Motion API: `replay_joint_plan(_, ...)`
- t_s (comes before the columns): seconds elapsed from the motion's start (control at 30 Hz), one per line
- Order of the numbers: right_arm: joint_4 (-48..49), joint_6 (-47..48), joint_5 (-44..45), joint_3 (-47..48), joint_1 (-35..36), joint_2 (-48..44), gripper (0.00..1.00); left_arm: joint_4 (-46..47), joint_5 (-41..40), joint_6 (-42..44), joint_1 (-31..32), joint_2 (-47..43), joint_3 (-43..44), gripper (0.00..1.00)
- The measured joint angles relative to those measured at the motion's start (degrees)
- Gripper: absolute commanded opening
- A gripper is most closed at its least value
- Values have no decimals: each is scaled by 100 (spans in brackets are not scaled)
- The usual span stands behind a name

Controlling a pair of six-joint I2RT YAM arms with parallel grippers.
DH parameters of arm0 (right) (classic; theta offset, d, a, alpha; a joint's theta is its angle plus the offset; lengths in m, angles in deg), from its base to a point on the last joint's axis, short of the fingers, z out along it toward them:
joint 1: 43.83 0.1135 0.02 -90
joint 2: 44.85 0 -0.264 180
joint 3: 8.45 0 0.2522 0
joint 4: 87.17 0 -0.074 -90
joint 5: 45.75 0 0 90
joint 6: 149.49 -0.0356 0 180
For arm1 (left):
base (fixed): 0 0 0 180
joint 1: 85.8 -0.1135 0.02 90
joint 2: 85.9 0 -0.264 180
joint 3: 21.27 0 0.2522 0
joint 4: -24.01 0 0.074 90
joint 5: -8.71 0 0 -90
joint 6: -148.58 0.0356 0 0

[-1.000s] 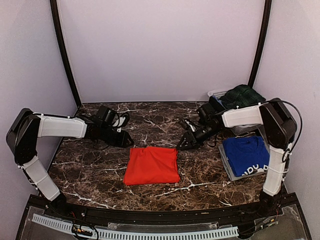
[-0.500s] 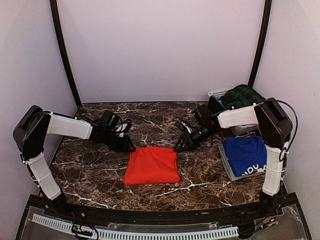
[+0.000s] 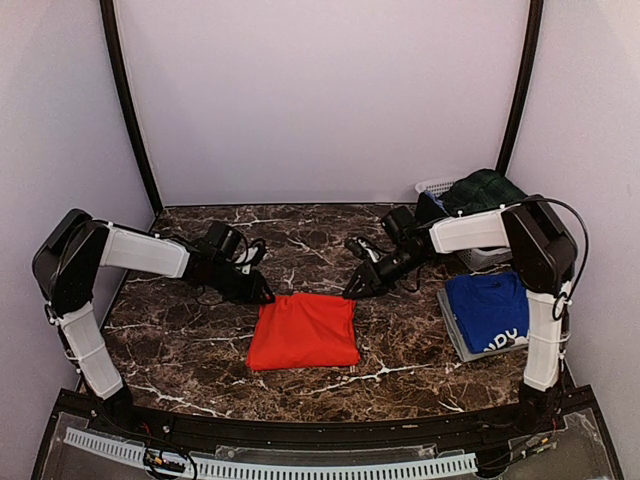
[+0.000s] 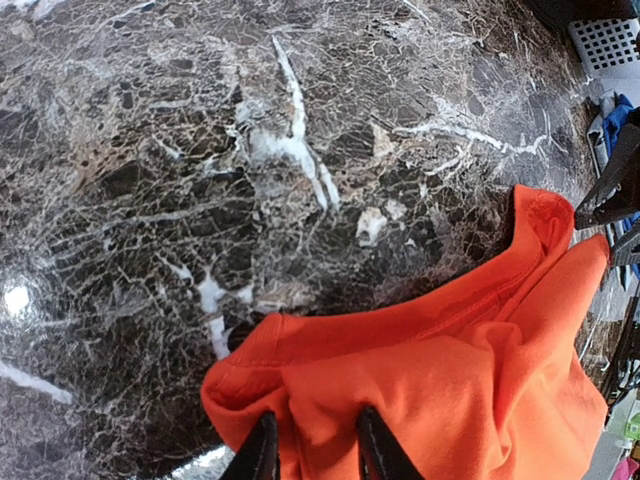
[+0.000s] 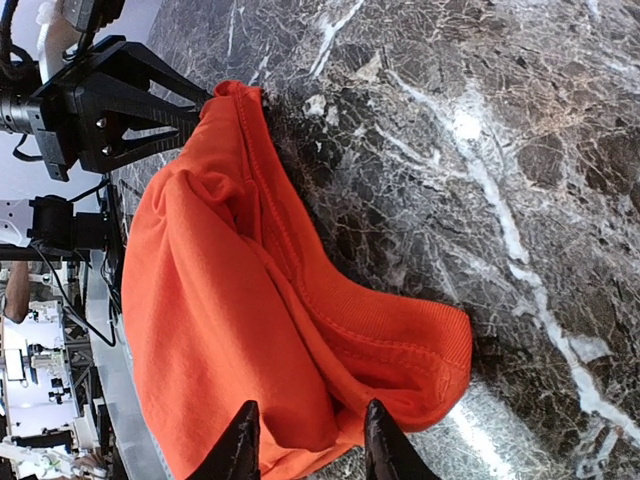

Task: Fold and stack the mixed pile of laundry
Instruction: Adjust the square-folded T-shirt at the center of the board.

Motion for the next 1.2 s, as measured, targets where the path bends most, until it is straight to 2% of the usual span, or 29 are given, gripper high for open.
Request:
replay_joint_plan(0.07,-15,2,11,24,0,46,28,9,15,-2,0,63,33,27)
replay_joint_plan(0.17,-33,20,20,37,0,70,17,55,55,-15,0,160,90,21)
replay_joint_plan(0.3,-66,50,33,50,2,72,1,114,101,-66,0,203,94,3)
replay_joint_plan(0.33,-68,76,37,52,2,72,0,122,114,-70,0,203,94,0)
replay_joint_plan(0.5,-74,72,101,55,2,72,0,168,94,-85,0,125,57,0)
replay_joint_plan(0.87,-66,37,358,-42,4,-345,0,55,-363,-76,0,-944,-184,0)
replay_joint_plan(1.2,66,-98,789,-42,2,-608,0,33,-852,-74,-4,-874,-225,0)
